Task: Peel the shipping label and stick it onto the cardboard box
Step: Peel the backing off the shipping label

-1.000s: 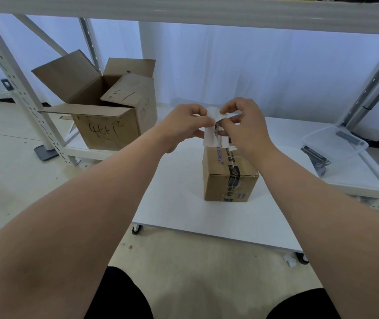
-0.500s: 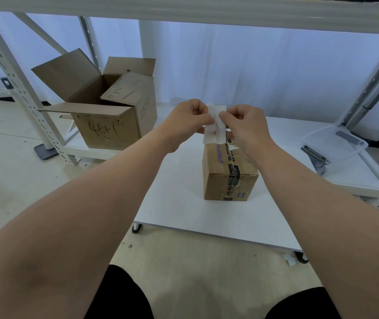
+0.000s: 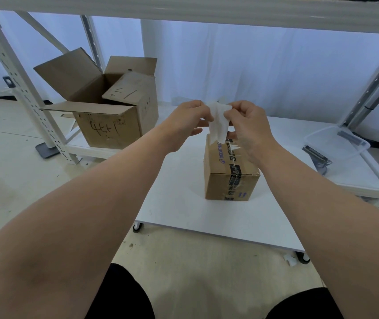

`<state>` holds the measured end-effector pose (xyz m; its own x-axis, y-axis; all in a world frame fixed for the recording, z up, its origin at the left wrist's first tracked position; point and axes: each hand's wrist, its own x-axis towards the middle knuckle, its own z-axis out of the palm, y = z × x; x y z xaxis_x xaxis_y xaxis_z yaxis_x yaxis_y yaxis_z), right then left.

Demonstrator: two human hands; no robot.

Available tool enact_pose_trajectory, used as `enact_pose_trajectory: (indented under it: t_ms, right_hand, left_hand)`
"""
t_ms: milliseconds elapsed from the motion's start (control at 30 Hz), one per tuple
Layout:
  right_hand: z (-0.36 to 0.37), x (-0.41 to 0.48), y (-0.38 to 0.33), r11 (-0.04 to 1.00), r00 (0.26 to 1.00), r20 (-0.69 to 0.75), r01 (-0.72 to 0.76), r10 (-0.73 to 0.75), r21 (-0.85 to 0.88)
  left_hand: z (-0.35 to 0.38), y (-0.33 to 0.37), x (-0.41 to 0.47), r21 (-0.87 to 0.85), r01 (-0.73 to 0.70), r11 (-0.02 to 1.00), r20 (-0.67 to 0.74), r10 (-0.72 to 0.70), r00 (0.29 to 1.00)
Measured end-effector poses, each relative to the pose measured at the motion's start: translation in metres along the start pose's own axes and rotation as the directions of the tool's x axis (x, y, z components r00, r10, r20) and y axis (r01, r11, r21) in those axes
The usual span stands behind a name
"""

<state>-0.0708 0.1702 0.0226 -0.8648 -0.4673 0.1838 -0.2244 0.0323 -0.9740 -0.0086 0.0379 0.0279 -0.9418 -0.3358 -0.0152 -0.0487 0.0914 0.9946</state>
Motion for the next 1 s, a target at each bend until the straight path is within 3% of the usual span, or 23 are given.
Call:
enact_pose_trajectory:
  t_ms: [233,367,567,767,1000]
  right_hand:
    - [0.0016,0.0028,0.0024,1.000,1.000,-0.002,-0.015,0.015,-0.015]
    - [0.0024,0.0034,0.0030,0.999,1.000,0.011,-0.029,0.029,-0.022]
    - [0.0036,0.0019,0.0006,0.992,0.996,0.040,-0.082,0.078,0.095]
    - [0.0032,0.0015,-0.0022,0.982,0.993,-0.029,-0.105,0.111,0.156]
    - [0.0029,0.0018,-0.0021,0.958,0.989,-0.052,-0.117,0.135,0.262]
  left_hand:
    - [-0.0003,0.0004,-0.0004,-0.082,-0.022,0.996,0.006,0.023,1.000]
    - [0.0014,0.0002,0.0004,-0.045,-0.049,0.998,-0.037,0.047,0.998]
    - [0.0007,-0.0002,0.0001,0.006,-0.031,1.000,-0.020,0.031,0.999]
    - [-0.0015,0.0001,-0.0009,0.018,-0.035,0.999,-0.029,0.036,0.999]
    - [-0.0037,0.0001,-0.0019,-0.114,-0.030,0.993,-0.095,0.020,0.995]
